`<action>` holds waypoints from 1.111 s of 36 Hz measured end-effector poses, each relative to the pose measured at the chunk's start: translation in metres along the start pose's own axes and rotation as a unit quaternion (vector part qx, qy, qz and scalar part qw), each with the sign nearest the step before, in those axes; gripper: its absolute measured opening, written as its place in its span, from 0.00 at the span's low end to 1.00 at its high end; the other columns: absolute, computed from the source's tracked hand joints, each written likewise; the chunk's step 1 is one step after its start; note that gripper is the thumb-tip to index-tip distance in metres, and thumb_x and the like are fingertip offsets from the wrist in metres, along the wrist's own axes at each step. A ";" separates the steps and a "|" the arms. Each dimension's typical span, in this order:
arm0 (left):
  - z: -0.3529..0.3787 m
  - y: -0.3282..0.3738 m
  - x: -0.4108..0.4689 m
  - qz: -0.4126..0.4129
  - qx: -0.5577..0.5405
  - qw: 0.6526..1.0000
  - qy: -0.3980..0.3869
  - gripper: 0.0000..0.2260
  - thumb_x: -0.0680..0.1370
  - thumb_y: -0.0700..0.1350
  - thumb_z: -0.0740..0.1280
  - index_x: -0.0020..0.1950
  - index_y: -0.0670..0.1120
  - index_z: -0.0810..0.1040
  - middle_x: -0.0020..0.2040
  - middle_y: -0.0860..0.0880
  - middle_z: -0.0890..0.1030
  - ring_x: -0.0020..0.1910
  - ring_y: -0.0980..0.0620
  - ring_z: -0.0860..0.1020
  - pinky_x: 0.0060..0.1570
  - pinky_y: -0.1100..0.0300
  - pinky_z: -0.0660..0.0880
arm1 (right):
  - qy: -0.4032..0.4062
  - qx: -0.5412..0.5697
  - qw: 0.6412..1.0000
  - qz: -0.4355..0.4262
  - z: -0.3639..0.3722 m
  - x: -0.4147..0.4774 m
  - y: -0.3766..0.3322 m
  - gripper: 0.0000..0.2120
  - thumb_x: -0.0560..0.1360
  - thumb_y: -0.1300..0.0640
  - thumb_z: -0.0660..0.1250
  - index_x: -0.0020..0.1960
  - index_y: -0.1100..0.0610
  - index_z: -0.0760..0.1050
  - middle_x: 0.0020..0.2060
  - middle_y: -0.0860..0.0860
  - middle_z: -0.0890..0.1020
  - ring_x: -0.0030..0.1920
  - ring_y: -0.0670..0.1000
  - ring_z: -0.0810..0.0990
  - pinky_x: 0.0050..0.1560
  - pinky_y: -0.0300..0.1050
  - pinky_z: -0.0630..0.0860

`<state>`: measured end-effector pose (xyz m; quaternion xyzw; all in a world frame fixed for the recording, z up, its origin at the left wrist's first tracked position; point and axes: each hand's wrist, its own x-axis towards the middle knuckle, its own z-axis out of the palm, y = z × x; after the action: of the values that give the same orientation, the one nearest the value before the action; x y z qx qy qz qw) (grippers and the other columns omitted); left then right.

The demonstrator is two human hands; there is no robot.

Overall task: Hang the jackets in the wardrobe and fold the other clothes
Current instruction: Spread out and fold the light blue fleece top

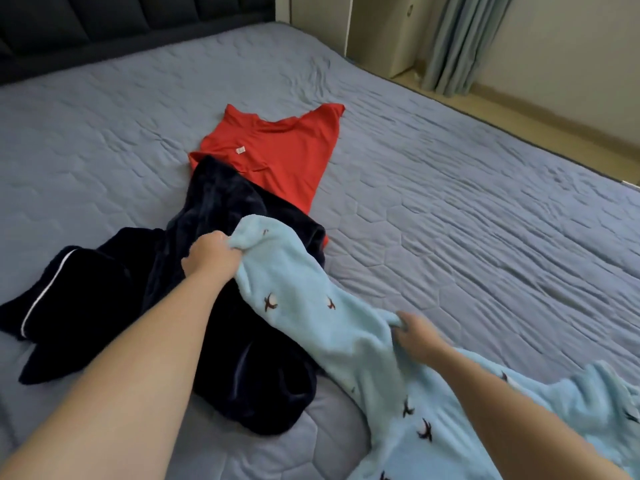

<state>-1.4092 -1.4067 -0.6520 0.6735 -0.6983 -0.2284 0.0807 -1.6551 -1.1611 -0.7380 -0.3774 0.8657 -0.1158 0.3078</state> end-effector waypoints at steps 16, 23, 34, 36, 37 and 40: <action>-0.014 -0.022 0.026 -0.032 -0.059 0.996 0.053 0.09 0.76 0.50 0.64 0.46 0.45 0.71 0.43 0.45 0.75 0.36 0.48 0.71 0.36 0.55 0.68 | 0.013 0.068 0.998 0.010 -0.013 0.025 -0.018 0.06 0.78 0.55 0.64 0.47 0.57 0.75 0.46 0.56 0.80 0.48 0.55 0.77 0.41 0.42 0.65; -0.017 -0.025 0.024 -0.129 -0.200 0.970 -0.049 0.25 0.74 0.53 0.70 0.61 0.36 0.71 0.57 0.39 0.77 0.53 0.40 0.77 0.39 0.52 0.78 | -0.027 0.066 0.997 0.020 -0.010 0.020 -0.030 0.07 0.75 0.52 0.67 0.39 0.52 0.76 0.34 0.46 0.78 0.39 0.48 0.76 0.34 0.37 0.69; -0.021 -0.036 0.026 -0.144 -0.283 0.948 -0.022 0.13 0.74 0.41 0.70 0.56 0.38 0.76 0.53 0.40 0.79 0.50 0.41 0.78 0.49 0.50 0.77 | 0.005 0.145 0.989 0.024 -0.014 0.029 -0.040 0.07 0.78 0.56 0.63 0.42 0.56 0.71 0.35 0.49 0.77 0.40 0.51 0.75 0.36 0.42 0.67; -0.019 -0.035 0.025 -0.161 -0.303 0.937 -0.066 0.15 0.74 0.39 0.69 0.59 0.37 0.74 0.55 0.39 0.78 0.54 0.40 0.78 0.53 0.48 0.78 | -0.031 0.158 0.987 0.021 -0.012 0.026 -0.040 0.06 0.76 0.54 0.67 0.41 0.52 0.73 0.34 0.46 0.79 0.35 0.47 0.77 0.32 0.37 0.70; -0.018 -0.035 0.024 -0.159 -0.313 0.933 -0.074 0.13 0.74 0.38 0.69 0.57 0.37 0.74 0.54 0.39 0.79 0.53 0.40 0.78 0.51 0.49 0.78 | -0.049 0.156 0.987 0.015 -0.012 0.025 -0.042 0.06 0.75 0.54 0.68 0.41 0.51 0.74 0.34 0.46 0.79 0.33 0.44 0.77 0.30 0.35 0.70; -0.019 -0.033 0.022 -0.121 -0.304 0.945 -0.016 0.10 0.73 0.40 0.71 0.52 0.42 0.75 0.48 0.43 0.79 0.45 0.44 0.79 0.42 0.53 0.77 | -0.070 0.126 0.990 -0.013 -0.012 0.025 -0.048 0.09 0.76 0.57 0.67 0.37 0.52 0.73 0.30 0.47 0.77 0.29 0.44 0.74 0.28 0.34 0.69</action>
<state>-1.3730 -1.4318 -0.6539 0.6929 -0.5103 -0.4482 0.2421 -1.6473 -1.2124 -0.7191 -0.3538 0.8158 -0.2008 0.4111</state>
